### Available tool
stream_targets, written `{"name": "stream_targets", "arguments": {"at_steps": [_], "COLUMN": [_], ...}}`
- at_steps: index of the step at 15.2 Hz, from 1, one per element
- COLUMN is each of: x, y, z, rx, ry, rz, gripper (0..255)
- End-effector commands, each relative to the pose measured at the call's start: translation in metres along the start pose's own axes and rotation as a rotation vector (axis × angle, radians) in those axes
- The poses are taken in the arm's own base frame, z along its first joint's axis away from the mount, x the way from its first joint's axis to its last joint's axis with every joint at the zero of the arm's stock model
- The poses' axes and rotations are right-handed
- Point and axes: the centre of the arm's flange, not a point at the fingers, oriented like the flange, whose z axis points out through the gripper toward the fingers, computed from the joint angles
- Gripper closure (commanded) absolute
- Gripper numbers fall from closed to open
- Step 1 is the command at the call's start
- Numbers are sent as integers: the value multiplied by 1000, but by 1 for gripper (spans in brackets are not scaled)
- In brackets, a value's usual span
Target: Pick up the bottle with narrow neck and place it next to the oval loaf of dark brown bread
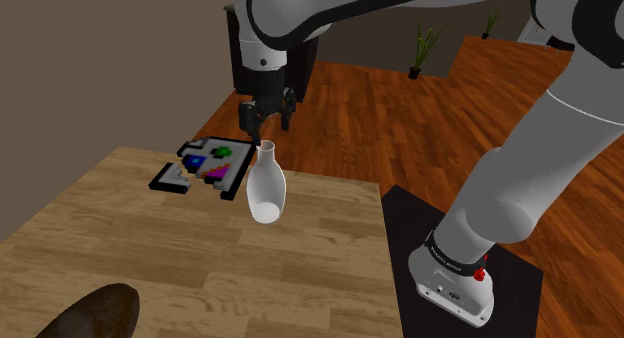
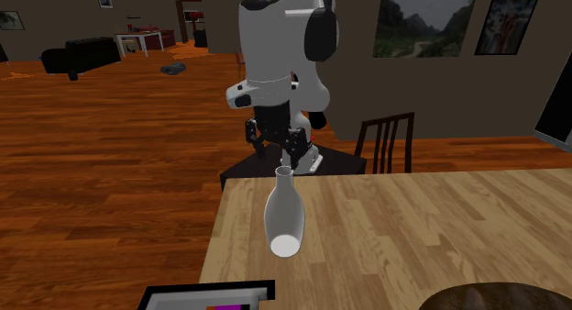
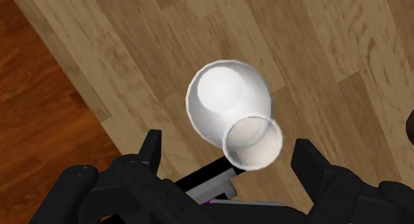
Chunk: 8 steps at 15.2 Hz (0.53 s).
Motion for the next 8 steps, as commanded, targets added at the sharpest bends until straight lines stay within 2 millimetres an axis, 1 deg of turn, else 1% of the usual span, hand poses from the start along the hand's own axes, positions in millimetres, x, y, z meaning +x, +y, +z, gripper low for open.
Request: {"name": "stream_targets", "arguments": {"at_steps": [1, 2, 8], "x": [18, 22, 22], "y": [-17, -21, -21], "z": [6, 7, 39], "rx": [-6, -7, -7], "ry": [6, 7, 7], "rz": [-14, -17, -17], "gripper": [0, 0, 0]}}
